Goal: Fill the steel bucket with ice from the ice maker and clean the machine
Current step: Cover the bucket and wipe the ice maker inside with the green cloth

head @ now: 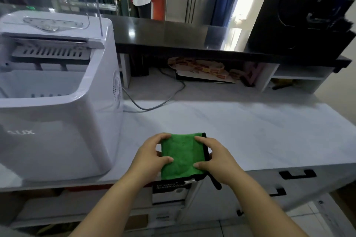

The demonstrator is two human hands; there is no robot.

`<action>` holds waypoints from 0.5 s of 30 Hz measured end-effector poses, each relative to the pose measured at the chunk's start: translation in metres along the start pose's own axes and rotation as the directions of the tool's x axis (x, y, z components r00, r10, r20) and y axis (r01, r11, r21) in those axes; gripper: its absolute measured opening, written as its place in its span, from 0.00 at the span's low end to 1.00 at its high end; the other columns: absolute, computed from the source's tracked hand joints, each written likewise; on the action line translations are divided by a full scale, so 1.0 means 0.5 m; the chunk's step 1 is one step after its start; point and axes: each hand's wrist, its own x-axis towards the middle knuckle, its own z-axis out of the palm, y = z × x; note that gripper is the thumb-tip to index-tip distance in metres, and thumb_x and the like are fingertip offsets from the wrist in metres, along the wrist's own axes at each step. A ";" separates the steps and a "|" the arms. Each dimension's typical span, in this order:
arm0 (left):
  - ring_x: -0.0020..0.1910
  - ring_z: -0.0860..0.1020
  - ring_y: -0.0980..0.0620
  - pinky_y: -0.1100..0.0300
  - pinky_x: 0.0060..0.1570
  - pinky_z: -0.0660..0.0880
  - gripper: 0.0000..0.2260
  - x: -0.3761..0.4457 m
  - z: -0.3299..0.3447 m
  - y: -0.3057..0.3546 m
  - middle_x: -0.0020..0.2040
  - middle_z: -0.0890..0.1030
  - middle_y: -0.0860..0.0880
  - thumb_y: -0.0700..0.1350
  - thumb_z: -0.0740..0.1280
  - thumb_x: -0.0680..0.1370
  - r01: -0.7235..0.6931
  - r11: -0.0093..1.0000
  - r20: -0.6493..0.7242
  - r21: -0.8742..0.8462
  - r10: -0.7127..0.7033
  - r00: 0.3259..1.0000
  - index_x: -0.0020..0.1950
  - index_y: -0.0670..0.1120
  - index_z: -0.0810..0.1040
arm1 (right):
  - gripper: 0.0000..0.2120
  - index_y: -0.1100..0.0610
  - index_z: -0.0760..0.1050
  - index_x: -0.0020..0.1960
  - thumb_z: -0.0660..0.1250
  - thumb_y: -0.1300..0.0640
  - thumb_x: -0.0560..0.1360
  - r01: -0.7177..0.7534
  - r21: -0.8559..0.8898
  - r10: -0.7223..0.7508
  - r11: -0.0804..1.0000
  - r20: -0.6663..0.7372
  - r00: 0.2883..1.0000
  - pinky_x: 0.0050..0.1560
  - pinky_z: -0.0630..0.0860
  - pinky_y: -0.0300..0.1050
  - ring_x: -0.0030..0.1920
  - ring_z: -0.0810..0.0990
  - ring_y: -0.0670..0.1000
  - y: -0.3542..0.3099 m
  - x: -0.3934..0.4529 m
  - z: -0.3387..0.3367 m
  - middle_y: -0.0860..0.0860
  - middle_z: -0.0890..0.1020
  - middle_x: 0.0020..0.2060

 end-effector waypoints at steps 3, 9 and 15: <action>0.34 0.77 0.58 0.65 0.34 0.76 0.27 0.030 0.004 -0.010 0.56 0.76 0.51 0.32 0.72 0.69 0.011 1.000 -0.008 0.027 -0.010 1.000 0.58 0.60 0.73 | 0.36 0.46 0.66 0.71 0.75 0.63 0.67 -0.024 -0.004 0.024 1.000 -0.007 1.000 0.59 0.75 0.50 0.58 0.75 0.52 0.009 0.031 0.000 0.43 0.69 0.62; 0.39 0.77 0.55 0.62 0.39 0.77 0.27 0.106 0.004 -0.020 0.59 0.74 0.52 0.32 0.72 0.70 0.023 0.998 0.015 0.063 -0.024 1.000 0.60 0.59 0.73 | 0.37 0.48 0.66 0.71 0.76 0.64 0.67 -0.082 -0.008 0.082 0.997 -0.035 0.996 0.57 0.75 0.43 0.52 0.74 0.49 0.016 0.098 0.003 0.43 0.70 0.61; 0.38 0.76 0.57 0.70 0.35 0.74 0.28 0.169 0.009 -0.029 0.61 0.72 0.56 0.32 0.72 0.70 0.022 0.994 0.003 0.102 -0.022 1.000 0.65 0.54 0.73 | 0.37 0.49 0.65 0.72 0.75 0.64 0.68 -0.124 -0.040 0.121 0.992 -0.051 0.991 0.60 0.74 0.45 0.55 0.73 0.49 0.019 0.152 0.005 0.46 0.70 0.63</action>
